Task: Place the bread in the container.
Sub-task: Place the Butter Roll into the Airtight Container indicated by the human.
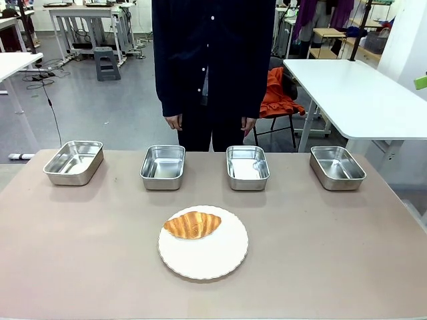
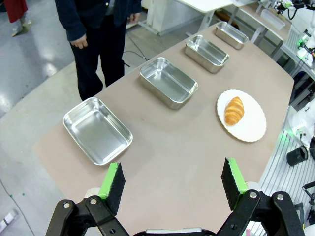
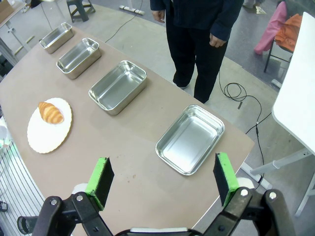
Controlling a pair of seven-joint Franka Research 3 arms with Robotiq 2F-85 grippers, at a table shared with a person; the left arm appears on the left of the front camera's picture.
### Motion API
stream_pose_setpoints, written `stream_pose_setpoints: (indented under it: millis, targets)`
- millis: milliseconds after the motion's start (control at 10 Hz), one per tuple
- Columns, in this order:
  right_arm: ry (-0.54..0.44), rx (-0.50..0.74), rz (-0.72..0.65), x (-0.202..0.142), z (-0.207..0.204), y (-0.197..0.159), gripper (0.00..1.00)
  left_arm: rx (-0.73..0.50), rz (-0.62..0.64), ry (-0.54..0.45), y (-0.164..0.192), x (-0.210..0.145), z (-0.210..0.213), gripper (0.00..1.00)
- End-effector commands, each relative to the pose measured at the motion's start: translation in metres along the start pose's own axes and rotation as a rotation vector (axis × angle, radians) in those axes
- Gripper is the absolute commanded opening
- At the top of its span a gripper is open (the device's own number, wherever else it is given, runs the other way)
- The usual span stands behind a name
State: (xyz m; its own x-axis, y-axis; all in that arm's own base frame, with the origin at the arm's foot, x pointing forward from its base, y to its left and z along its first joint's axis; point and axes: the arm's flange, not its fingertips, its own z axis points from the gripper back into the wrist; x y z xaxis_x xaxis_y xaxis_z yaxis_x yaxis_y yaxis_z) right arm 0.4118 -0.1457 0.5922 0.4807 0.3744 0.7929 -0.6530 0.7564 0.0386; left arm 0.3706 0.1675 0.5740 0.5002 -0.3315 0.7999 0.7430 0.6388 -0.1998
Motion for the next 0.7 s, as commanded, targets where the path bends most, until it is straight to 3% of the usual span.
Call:
stream_pose_setpoints:
  millis: [0, 600]
  targets:
    - [-0.006, 0.002, 0.005, 0.0006, 0.0001, -0.0005, 1.00, -0.004, -0.015, -0.004, -0.0002, -0.0008, 0.0018, 1.00]
    - [-0.006, 0.002, 0.005, 0.0006, 0.0001, -0.0005, 1.00, -0.004, -0.015, -0.004, -0.0002, -0.0008, 0.0018, 1.00]
